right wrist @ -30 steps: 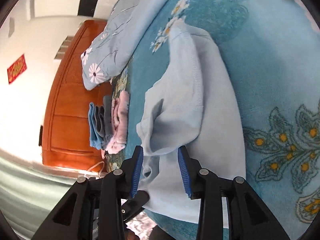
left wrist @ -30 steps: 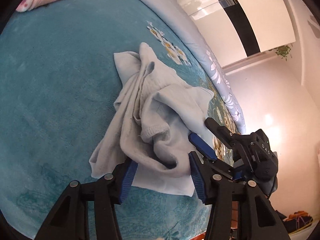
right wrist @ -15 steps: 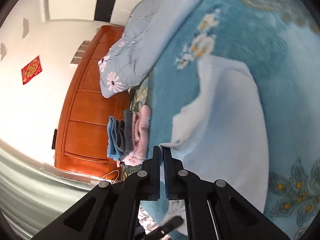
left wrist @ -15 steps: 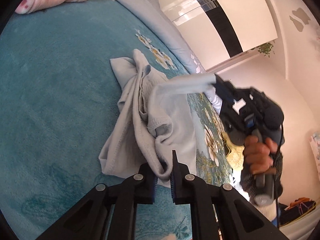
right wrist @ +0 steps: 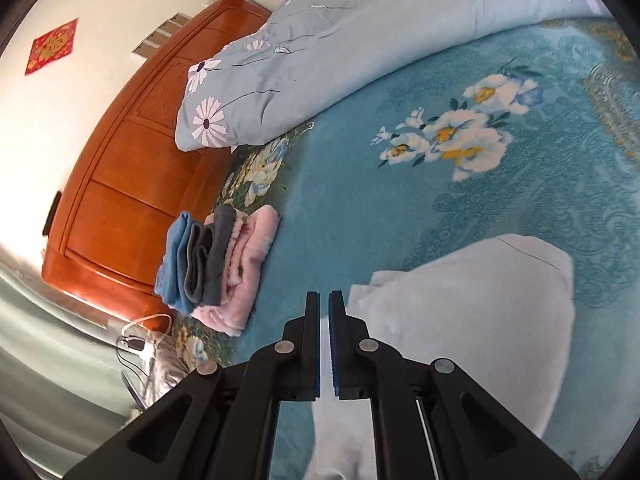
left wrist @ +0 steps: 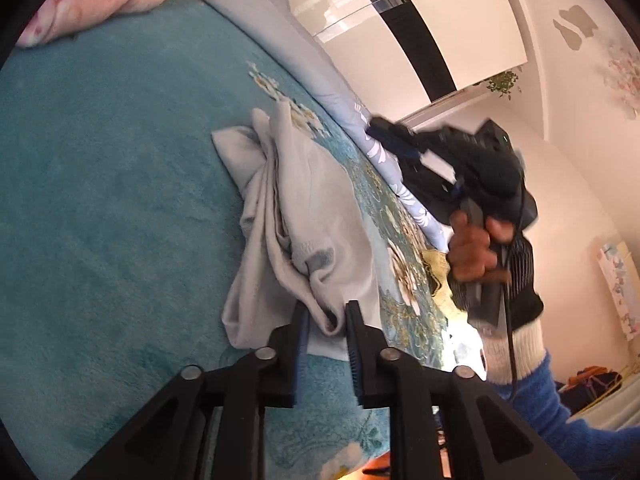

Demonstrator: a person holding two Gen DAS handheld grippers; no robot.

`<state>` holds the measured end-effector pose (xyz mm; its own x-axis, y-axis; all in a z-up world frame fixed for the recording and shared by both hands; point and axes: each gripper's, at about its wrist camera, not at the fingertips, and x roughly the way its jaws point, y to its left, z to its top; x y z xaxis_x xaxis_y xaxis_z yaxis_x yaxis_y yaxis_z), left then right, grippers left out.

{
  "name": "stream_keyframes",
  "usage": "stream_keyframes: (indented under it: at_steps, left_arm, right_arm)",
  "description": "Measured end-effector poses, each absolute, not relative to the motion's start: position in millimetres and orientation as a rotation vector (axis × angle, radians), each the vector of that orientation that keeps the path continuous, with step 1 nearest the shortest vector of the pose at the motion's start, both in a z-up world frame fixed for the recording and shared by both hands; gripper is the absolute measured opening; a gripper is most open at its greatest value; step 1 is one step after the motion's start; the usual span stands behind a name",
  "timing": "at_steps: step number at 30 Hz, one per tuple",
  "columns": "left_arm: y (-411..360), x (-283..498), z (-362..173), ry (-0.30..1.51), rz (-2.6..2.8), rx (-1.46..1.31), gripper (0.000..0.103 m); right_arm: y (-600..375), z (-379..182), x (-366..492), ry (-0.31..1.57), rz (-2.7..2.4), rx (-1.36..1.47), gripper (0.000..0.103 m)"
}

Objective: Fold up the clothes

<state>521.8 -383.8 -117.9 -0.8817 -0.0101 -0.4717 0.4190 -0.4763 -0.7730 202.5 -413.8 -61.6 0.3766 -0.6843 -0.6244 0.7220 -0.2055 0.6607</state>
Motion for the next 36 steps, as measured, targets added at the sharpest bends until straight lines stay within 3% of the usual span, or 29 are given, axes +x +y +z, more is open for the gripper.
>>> stream_keyframes:
  at_steps: [1,2,3,6,9,11,21,22,23,24,25,26,27,29,33,36]
  left_arm:
    - [-392,519,-111,1.361,-2.418,0.607,0.054]
    - [-401,516,-104,1.289,-2.416,0.611,0.065]
    - [-413,509,-99,1.237,-2.426,0.615,0.066]
    - [-457,475,-99,1.245,-2.421,0.676,0.072]
    - [-499,438,-114,1.312,-2.378,0.790,0.072]
    - [-517,412,-126,1.261,-2.343,0.922,0.070]
    - [-525,381,-147,1.349,-2.368,1.026,0.069]
    - [-525,382,-147,1.359,-2.359,1.002,0.068]
    - [-525,382,-147,1.378,-2.345,0.983,0.058]
    - [-526,382,-150,1.412,-2.324,0.973,0.037]
    - [-526,381,-152,1.445,-2.301,0.963,0.030]
    - [-526,381,-153,1.468,-2.282,0.951,0.024]
    - [-525,383,-152,1.468,-2.275,0.931,0.021]
    - [-519,388,-143,1.457,-2.295,0.880,0.017]
    - [-505,408,-116,1.435,-2.346,0.778,0.015]
    - [-494,426,-95,1.338,-2.382,0.721,0.015]
  right_arm:
    - [-394,-61,203,0.060,-1.308,1.205,0.014]
    - [-372,-63,203,0.072,-1.339,1.184,0.037]
    - [-349,-67,202,0.077,-1.372,1.172,0.055]
    - [-279,-97,195,0.004,-1.442,1.238,0.057]
    - [-231,-129,197,-0.087,-1.446,1.335,0.057]
    - [-214,-140,204,-0.129,-1.448,1.336,0.057]
    - [-230,-150,239,-0.197,-1.375,1.275,0.058]
    - [-232,-150,242,-0.199,-1.367,1.271,0.058]
    - [-232,-149,245,-0.196,-1.370,1.263,0.057]
    - [-233,-150,245,-0.211,-1.365,1.266,0.051]
    - [-232,-151,244,-0.240,-1.352,1.278,0.045]
    - [-232,-153,242,-0.270,-1.339,1.296,0.032]
    - [-231,-154,241,-0.279,-1.339,1.315,0.020]
    - [-231,-154,236,-0.276,-1.344,1.345,0.012]
    - [-232,-134,220,-0.264,-1.285,1.309,0.009]
    - [-254,-101,206,-0.127,-1.212,1.241,0.009]
